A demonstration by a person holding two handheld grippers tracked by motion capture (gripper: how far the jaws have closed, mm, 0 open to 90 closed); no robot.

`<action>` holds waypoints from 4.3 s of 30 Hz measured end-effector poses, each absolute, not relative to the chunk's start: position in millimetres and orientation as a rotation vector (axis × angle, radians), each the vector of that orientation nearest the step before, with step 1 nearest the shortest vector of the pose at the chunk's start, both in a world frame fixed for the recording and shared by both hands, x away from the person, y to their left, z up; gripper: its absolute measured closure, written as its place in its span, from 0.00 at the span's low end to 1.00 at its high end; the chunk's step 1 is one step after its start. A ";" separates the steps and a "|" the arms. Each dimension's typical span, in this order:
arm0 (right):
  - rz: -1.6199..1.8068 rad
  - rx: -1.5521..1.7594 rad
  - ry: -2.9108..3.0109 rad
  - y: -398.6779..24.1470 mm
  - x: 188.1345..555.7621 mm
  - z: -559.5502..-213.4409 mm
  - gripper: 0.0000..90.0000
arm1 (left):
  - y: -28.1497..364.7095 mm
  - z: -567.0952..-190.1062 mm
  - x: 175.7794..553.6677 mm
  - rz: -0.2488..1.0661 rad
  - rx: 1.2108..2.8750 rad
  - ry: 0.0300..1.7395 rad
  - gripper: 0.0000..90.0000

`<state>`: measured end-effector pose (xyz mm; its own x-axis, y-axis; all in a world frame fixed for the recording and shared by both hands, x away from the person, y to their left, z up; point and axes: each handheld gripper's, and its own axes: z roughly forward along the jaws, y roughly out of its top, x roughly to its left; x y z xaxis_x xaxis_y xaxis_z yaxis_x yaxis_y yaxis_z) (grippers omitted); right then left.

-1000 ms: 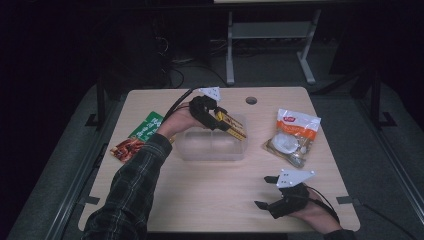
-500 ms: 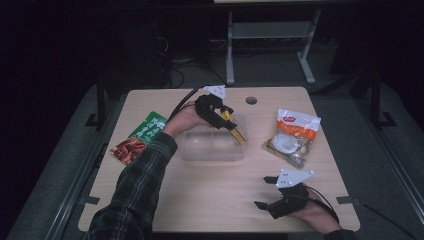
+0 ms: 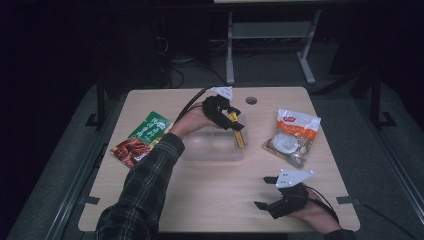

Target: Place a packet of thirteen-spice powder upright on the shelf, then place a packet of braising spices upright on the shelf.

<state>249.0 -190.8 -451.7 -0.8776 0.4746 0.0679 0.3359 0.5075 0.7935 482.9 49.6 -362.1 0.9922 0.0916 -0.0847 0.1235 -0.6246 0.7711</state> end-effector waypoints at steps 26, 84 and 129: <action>1.307 0.712 2.603 -190.2 249.5 -453.1 0.15 | 25.7 -378.3 478.1 -0.069 2.300 0.133 0.34; 1.269 0.709 2.623 -186.0 252.0 -457.5 0.15 | 196.8 -353.0 365.1 0.186 2.231 0.489 0.20; 1.258 0.768 2.621 -185.7 257.6 -462.0 0.15 | 367.6 -430.4 432.9 0.477 2.129 1.084 0.50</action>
<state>257.6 -185.7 -462.0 -0.8612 0.4992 0.0958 0.3870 0.5216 0.7604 432.9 367.6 -430.4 0.5837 0.8119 0.0133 0.5580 -0.4130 0.7198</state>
